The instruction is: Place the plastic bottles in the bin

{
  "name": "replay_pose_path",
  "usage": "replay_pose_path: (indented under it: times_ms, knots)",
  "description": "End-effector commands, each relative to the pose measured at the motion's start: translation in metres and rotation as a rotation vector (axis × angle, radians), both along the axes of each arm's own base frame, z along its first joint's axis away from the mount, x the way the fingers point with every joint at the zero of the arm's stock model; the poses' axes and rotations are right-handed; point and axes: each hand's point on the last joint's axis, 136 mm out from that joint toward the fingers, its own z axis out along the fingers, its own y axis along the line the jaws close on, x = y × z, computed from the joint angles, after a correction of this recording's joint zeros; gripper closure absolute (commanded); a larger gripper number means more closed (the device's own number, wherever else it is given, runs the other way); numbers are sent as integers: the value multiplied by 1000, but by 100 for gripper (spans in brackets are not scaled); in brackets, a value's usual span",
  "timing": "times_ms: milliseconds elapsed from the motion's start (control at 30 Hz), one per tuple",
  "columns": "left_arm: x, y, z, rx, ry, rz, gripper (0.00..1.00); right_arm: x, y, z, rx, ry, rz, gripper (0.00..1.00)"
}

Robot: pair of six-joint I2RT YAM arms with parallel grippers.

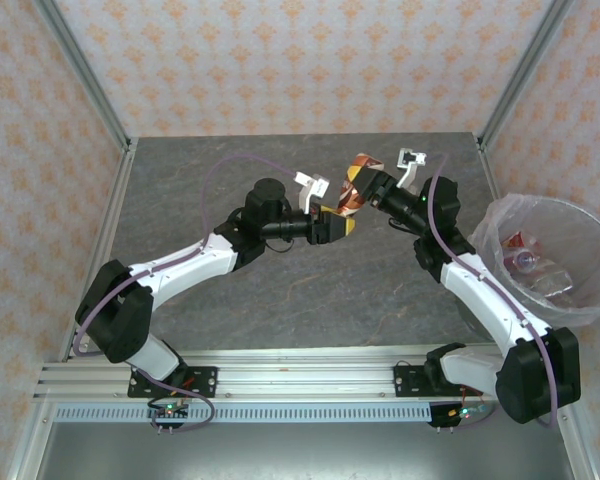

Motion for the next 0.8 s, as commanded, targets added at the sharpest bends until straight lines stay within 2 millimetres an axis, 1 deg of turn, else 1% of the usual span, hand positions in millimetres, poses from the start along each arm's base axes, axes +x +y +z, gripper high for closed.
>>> replay_pose_path:
  times_ms: [0, 33, 133, 233, 300, 400, 500, 600, 700, 767]
  knots:
    - [-5, -1, 17, -28, -42, -35, 25, -2, -1, 13, -1, -56, -6, 62]
    - [-7, -1, 21, -39, -52, -42, 19, -2, -1, 13, -3, -55, -10, 62]
    - [-13, 1, 29, -62, -76, -56, 7, 0, -5, 11, -24, -55, -36, 63]
    - [-15, 5, 36, -73, -92, -46, 4, 2, -11, 5, -83, -42, -76, 62]
    - [-15, 7, 42, -67, -95, -34, 1, 2, -17, 2, -161, -42, -103, 61]
    - [-15, 13, 48, -60, -114, -1, 0, 1, -27, 0, -257, -40, -151, 61]
    - [-5, 26, 48, -34, -131, 110, 0, 1, -41, 1, -337, -31, -214, 61]
    - [11, 45, 42, 10, -132, 264, 0, 0, -55, 2, -416, -13, -263, 61]
    - [27, 64, 30, 74, -113, 411, 0, -4, -71, 13, -515, -22, -319, 61]
    - [33, 71, 24, 99, -107, 459, 0, -8, -86, 24, -572, -39, -379, 61]
